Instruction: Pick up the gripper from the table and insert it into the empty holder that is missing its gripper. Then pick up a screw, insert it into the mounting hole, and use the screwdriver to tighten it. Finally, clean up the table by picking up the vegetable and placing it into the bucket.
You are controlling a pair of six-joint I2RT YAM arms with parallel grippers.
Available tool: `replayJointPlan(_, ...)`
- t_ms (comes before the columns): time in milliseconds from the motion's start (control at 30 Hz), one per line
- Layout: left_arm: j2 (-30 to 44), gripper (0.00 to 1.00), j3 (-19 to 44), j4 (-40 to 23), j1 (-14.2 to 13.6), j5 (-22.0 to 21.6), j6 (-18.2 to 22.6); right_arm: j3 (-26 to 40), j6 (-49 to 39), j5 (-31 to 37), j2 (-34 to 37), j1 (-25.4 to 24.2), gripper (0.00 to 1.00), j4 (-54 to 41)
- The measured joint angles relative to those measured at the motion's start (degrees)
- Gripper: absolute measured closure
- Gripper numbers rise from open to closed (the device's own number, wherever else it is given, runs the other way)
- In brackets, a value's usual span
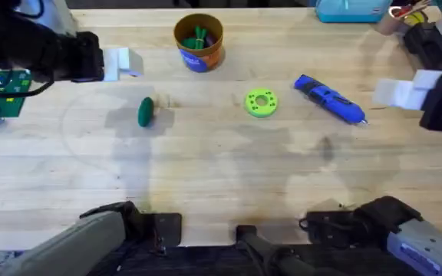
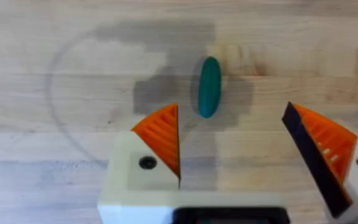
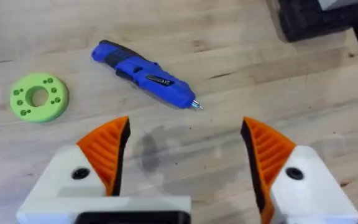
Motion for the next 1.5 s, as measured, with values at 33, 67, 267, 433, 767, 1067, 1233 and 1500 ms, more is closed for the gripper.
replayJointPlan(33, 0.9, 0.014, -0.1, 0.1, 0.0, -0.8, -0.7, 0.0, 0.4, 0.0, 0.0, 0.0, 0.005, -0.5)
replayJointPlan(67, 1.8, 0.015, -0.6, 0.6, 0.0, -1.6, -1.3, 0.0, 0.7, 0.0, 0.0, 0.0, 0.005, -0.8)
replayJointPlan(267, 9.1, 0.014, -8.1, 7.4, 0.1, -3.7, -3.2, 0.0, 1.8, 0.0, 0.0, 0.0, 0.004, -1.6)
replayJointPlan(433, 16.3, 0.013, -10.3, 10.1, 0.1, -2.5, -2.2, 0.0, 1.9, 0.0, 0.0, 0.0, 0.005, -1.6)
replayJointPlan(767, 24.4, 0.013, -9.9, 10.9, -0.1, -0.6, -0.4, 0.0, 1.9, 0.0, 0.0, 0.0, 0.004, -1.6)
replayJointPlan(1067, 24.4, 0.013, -9.9, 10.9, -0.1, -0.6, -0.4, 0.0, 1.9, 0.0, 0.0, 0.0, 0.004, -1.6)
replayJointPlan(1233, 24.4, 0.013, -9.9, 10.9, -0.1, -0.6, -0.4, 0.0, 1.9, 0.0, 0.0, 0.0, 0.004, -1.6)
replayJointPlan(1500, 24.4, 0.013, -9.9, 10.9, -0.1, -0.6, -0.4, 0.0, 1.9, 0.0, 0.0, 0.0, 0.004, -1.6)
